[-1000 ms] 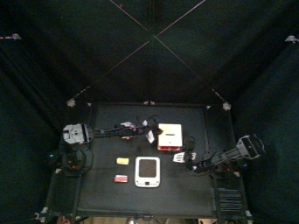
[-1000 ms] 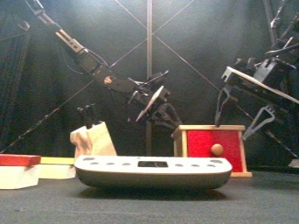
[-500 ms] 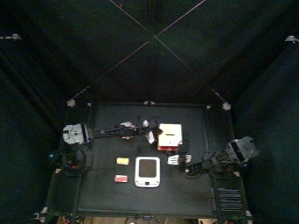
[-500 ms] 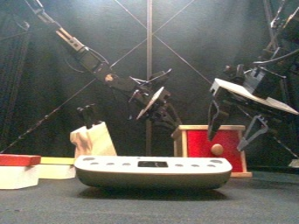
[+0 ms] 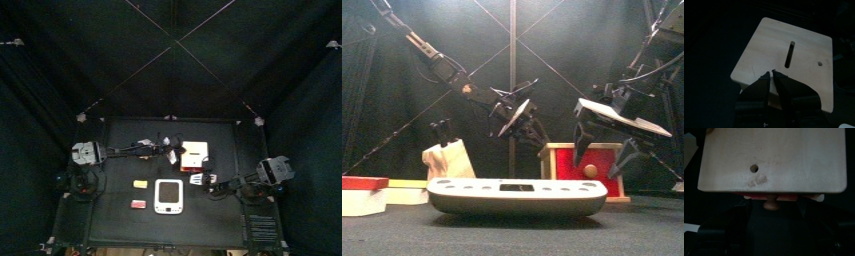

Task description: Grab drawer handle

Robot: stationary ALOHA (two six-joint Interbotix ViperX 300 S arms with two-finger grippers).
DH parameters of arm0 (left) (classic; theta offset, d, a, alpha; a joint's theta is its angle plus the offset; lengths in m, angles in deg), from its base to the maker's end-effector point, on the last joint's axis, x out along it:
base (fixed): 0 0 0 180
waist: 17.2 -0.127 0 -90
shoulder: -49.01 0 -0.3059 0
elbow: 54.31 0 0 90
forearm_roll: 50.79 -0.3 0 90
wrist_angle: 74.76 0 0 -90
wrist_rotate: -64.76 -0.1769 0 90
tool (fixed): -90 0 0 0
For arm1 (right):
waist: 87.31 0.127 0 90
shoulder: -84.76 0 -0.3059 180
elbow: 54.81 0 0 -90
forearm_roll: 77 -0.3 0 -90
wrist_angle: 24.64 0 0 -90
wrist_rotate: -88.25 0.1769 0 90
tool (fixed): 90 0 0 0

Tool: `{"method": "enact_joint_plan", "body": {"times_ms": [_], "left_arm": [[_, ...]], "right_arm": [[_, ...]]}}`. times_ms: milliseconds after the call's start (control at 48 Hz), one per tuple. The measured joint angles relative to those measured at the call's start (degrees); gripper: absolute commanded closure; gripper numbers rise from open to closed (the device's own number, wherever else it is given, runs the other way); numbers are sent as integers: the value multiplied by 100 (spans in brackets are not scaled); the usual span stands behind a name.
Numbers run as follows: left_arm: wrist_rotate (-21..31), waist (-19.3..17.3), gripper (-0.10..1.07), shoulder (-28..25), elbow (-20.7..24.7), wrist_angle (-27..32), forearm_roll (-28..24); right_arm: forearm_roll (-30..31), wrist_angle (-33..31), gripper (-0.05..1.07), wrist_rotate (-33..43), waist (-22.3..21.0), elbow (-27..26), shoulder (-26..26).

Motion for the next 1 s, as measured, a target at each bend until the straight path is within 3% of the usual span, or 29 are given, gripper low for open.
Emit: {"method": "enact_joint_plan", "body": {"times_ms": [333,688,1000], "left_arm": [[0,0,39,0,0,9,0],[0,0,39,0,0,9,0],[0,0,39,0,0,9,0]], "right_arm": [[0,44,29,9,-62,0,0],[9,105,34,0,-149,-18,-88],[-9,149,52,18,-167,-35,-123]]}}
